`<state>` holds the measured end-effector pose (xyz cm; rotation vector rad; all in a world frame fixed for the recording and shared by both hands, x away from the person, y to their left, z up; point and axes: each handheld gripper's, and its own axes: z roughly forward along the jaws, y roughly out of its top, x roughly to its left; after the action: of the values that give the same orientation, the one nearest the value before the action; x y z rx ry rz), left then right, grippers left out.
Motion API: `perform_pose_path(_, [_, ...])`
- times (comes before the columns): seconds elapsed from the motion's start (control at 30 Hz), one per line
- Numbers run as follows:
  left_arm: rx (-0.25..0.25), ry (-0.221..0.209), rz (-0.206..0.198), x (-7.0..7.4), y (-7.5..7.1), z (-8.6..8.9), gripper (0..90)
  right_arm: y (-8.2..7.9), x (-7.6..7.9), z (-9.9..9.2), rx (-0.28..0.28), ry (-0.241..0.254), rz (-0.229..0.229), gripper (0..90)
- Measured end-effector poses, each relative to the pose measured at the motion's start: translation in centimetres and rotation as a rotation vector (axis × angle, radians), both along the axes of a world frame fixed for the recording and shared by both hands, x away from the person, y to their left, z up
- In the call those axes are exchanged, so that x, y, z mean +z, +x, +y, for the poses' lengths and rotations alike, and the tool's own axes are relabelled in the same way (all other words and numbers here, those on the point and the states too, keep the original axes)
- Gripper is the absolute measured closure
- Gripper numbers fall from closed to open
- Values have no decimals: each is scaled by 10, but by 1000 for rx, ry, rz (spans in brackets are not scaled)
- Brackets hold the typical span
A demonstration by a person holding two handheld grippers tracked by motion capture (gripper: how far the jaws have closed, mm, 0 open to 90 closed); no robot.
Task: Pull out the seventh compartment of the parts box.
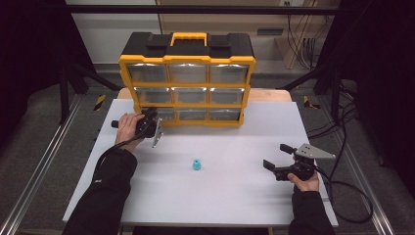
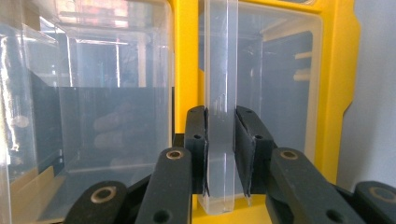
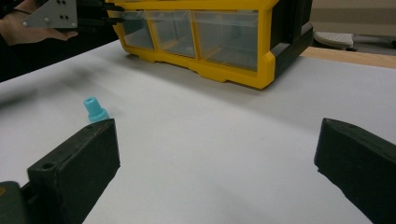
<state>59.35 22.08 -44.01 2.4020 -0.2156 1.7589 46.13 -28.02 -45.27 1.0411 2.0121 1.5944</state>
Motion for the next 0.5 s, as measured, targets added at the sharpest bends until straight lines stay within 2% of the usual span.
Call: perform_pose_path(0.5, [-3,-7,-4,-1,-7,0,755,0,0,0,4,-1,-2,7])
